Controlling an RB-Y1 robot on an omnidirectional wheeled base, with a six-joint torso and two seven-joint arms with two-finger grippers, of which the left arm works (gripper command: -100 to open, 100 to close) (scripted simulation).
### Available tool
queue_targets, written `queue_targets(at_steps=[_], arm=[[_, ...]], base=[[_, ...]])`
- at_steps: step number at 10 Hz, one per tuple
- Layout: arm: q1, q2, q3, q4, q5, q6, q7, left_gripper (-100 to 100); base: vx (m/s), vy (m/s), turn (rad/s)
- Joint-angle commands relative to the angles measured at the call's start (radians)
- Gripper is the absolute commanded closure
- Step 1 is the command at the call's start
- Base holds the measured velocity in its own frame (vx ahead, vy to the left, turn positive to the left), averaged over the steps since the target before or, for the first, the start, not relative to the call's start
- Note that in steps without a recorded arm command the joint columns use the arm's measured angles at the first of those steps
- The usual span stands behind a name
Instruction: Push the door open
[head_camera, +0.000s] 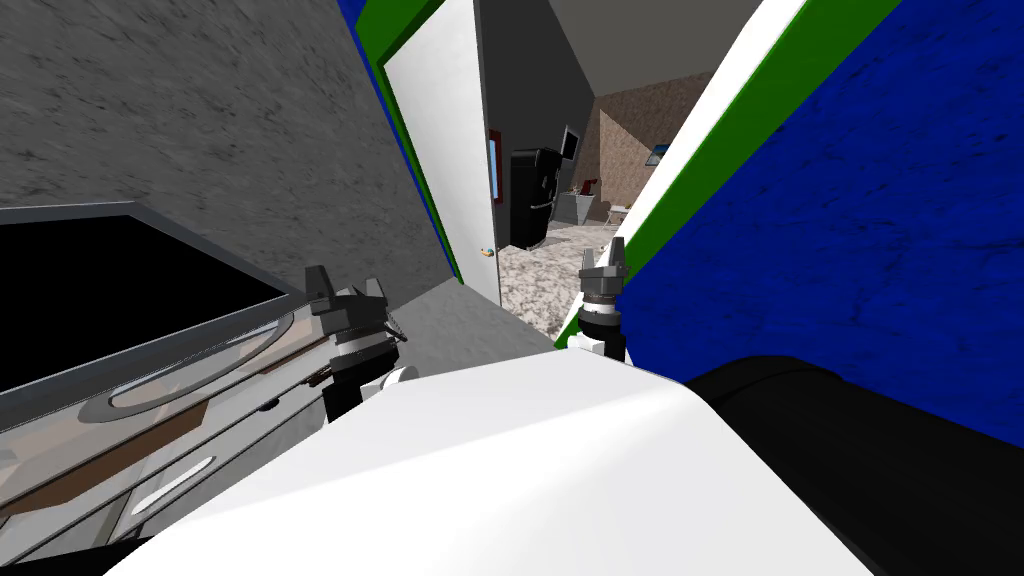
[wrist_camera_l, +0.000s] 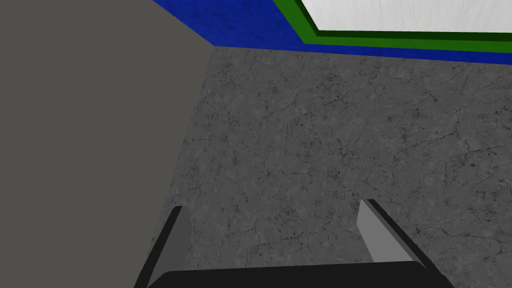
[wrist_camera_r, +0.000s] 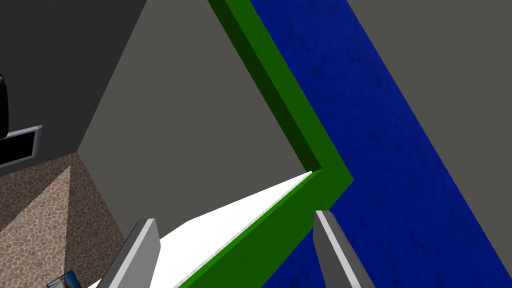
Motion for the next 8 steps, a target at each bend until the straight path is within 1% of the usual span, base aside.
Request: queue_targets(at_steps=[1,2,3,4,5,8], arm=[[-0.016,0.010,-0.007,0.038,-0.005,-0.008,0.004,-100],[-0.026,0.015,-0.011,0.063,-0.008,-0.014,0.007,-100],[-0.031,0.018,-0.014,0.076,-0.009,-0.017,0.008,-100],[-0.044,0.024,-0.019,0.107,-0.013,-0.024,0.011,-100],[-0.051,0.028,-0.023,0.125,-0.015,-0.028,0.013,-100],[-0.075,0.038,-0.033,0.182,-0.022,-0.041,0.019,-100]], base=[[-0.029,0.068,-0.074],[0.170,0.046,-0.094],[0.158,0.024,-0.037],[0.143,0.006,-0.045],[0.144,0.040,-0.064],[0.098,0.047,-0.051]])
